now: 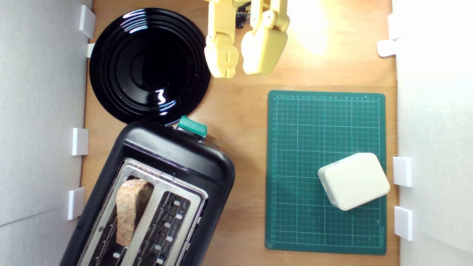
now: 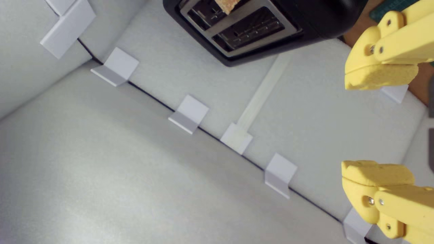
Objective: Pick bread and place in toaster
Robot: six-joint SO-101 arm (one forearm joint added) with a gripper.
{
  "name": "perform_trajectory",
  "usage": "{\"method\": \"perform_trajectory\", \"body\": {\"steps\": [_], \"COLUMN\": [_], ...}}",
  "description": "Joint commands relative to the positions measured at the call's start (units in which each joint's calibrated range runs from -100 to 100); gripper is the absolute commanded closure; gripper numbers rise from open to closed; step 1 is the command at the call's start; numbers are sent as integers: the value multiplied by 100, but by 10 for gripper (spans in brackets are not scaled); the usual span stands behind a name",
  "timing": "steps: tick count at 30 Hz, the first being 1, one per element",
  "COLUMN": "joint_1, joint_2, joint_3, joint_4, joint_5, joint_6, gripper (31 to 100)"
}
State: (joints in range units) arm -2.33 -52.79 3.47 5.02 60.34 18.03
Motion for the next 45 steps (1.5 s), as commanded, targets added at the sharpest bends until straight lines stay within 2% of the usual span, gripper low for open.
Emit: {"method": "perform_trajectory", "body": {"steps": [1,5,8,13,22,34,45], "joint_1": [-266,-323,-331,-339,-645,-1136,-1249], "joint_2": [-528,-1143,-1451,-1934,-3256,-4571,-4646], "joint_3": [874,2136,2781,3634,5577,7611,8809], "joint_4": [15,-21,-40,-40,-58,60,69], "joint_5": [-27,-27,-27,-27,-27,-27,-36], "joint_6": [271,648,841,1077,1542,1846,1940], "gripper": [629,723,763,815,887,902,907]}}
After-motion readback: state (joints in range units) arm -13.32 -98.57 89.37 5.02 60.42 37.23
